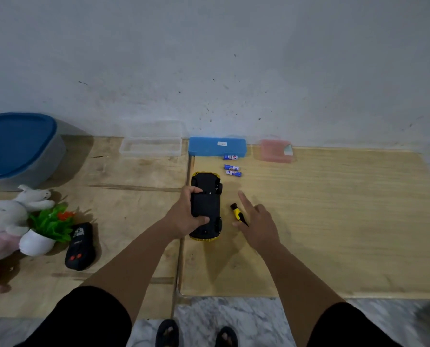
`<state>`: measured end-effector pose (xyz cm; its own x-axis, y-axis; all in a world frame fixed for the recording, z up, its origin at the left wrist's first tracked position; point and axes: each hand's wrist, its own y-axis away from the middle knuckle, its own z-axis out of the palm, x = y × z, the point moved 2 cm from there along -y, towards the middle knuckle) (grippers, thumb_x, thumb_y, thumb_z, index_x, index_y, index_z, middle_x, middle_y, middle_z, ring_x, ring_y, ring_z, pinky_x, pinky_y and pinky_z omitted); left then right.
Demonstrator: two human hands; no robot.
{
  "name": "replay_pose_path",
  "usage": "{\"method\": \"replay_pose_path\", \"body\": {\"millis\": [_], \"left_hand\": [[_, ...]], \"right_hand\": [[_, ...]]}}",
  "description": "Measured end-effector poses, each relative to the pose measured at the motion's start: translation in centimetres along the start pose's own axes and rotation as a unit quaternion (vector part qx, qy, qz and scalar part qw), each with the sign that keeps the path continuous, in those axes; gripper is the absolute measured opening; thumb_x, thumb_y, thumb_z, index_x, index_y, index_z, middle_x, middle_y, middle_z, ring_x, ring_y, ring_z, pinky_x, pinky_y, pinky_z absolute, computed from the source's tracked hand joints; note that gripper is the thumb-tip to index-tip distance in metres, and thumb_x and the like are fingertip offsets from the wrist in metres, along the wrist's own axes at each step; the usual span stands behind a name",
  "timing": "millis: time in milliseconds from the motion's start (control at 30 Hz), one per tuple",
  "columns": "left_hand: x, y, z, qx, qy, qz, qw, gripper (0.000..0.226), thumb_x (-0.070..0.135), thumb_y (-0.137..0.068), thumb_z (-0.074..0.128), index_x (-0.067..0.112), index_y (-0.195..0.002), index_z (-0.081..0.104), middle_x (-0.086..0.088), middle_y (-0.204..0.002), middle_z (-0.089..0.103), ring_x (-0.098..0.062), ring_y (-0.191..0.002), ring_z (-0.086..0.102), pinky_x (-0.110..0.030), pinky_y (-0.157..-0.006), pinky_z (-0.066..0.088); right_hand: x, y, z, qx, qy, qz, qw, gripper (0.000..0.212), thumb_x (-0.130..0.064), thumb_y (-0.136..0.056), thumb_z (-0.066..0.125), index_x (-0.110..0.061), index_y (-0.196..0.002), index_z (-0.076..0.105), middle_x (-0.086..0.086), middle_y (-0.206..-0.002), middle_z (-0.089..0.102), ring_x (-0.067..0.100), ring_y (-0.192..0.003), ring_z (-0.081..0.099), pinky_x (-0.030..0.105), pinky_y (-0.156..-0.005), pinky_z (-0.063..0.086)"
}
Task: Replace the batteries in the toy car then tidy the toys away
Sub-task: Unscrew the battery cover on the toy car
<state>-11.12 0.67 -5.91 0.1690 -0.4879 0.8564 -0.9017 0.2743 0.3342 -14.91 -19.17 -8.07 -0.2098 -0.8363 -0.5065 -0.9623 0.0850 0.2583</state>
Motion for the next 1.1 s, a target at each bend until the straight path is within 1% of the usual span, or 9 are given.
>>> {"method": "replay_pose_path", "body": {"millis": [233,367,467,533,700,800,900,1000,1100], "left_hand": [[-0.3,0.3,1.3,-0.023,-0.012,-0.014,1.000,0.065,0.004,-0.083,0.068,0.022,-0.127,0.025,-0.006,-0.126,0.044,-0.022,-0.111,0.053,-0.038,-0.089,0.053],[-0.4,0.7,1.6,-0.014,-0.037,0.000,0.999,0.067,0.006,-0.085,0.066,0.025,-0.134,0.024,-0.004,-0.130,0.044,-0.020,-0.109,0.053,-0.033,-0.089,0.052],[-0.3,1.1,2.0,-0.027,-0.043,0.007,0.999,0.081,0.009,-0.088,0.063,0.031,-0.147,0.012,0.007,-0.130,0.040,-0.012,-0.112,0.048,-0.024,-0.088,0.047],[-0.4,1.4,2.2,-0.033,-0.047,0.005,0.998,0.084,0.012,-0.090,0.061,0.033,-0.150,0.006,0.009,-0.129,0.040,-0.012,-0.113,0.049,-0.023,-0.090,0.046],[-0.6,1.7,2.3,-0.010,-0.057,0.008,0.998,0.075,0.013,-0.091,0.060,0.030,-0.149,0.016,0.011,-0.127,0.040,-0.009,-0.114,0.046,-0.018,-0.088,0.045],[-0.8,1.7,2.3,0.002,-0.043,0.008,0.999,0.068,0.011,-0.090,0.061,0.030,-0.145,0.026,0.008,-0.128,0.045,-0.011,-0.114,0.050,-0.023,-0.090,0.049],[-1.0,1.6,2.1,0.008,-0.039,0.003,0.999,0.063,0.010,-0.088,0.063,0.030,-0.140,0.032,0.004,-0.129,0.047,-0.016,-0.115,0.051,-0.033,-0.091,0.052],[-0.9,1.5,1.9,0.009,-0.035,-0.002,0.999,0.064,0.011,-0.086,0.066,0.031,-0.136,0.033,0.001,-0.132,0.046,-0.018,-0.113,0.052,-0.034,-0.088,0.054],[-0.4,1.6,1.8,0.005,-0.016,-0.012,1.000,0.072,0.012,-0.079,0.074,0.031,-0.135,0.032,0.000,-0.132,0.047,-0.019,-0.114,0.052,-0.036,-0.090,0.053]], "right_hand": [[0.4,-0.1,1.3,0.006,0.008,0.013,1.000,0.073,-0.013,-0.094,0.047,-0.046,-0.145,0.006,0.009,-0.115,0.047,0.026,-0.103,0.051,0.035,-0.090,0.044],[0.2,-0.1,1.1,0.002,0.027,0.001,1.000,0.069,-0.014,-0.096,0.043,-0.045,-0.146,0.005,0.010,-0.115,0.047,0.026,-0.101,0.052,0.034,-0.086,0.044],[0.2,-0.1,1.2,-0.007,0.035,0.018,0.999,0.079,-0.007,-0.093,0.046,-0.049,-0.144,0.002,0.007,-0.115,0.045,0.024,-0.098,0.052,0.030,-0.076,0.042],[0.1,-0.1,1.2,-0.011,0.045,0.021,0.999,0.081,-0.005,-0.093,0.046,-0.047,-0.145,0.000,0.008,-0.118,0.044,0.025,-0.098,0.052,0.029,-0.074,0.041],[-0.2,0.1,1.1,-0.023,0.076,0.026,0.996,0.090,-0.001,-0.090,0.049,-0.046,-0.145,-0.006,0.010,-0.120,0.043,0.025,-0.094,0.053,0.028,-0.070,0.041],[-0.6,0.3,0.5,-0.022,0.074,0.025,0.997,0.091,0.000,-0.089,0.049,-0.047,-0.144,-0.006,0.011,-0.117,0.043,0.021,-0.082,0.048,0.028,-0.069,0.040],[-1.2,0.0,-0.6,-0.017,0.026,0.004,1.000,0.086,-0.001,-0.092,0.046,-0.051,-0.143,-0.003,0.010,-0.112,0.042,0.019,-0.075,0.046,0.028,-0.068,0.038],[-2.5,-0.7,-2.4,0.007,-0.048,-0.025,0.999,0.085,-0.002,-0.092,0.048,-0.048,-0.145,0.000,0.010,-0.103,0.044,0.016,-0.069,0.043,0.027,-0.069,0.036],[-4.3,-1.5,-5.3,0.075,-0.136,-0.047,0.987,0.087,0.000,-0.090,0.052,-0.041,-0.147,-0.001,0.015,-0.110,0.053,0.021,-0.078,0.051,0.028,-0.070,0.039]]}}
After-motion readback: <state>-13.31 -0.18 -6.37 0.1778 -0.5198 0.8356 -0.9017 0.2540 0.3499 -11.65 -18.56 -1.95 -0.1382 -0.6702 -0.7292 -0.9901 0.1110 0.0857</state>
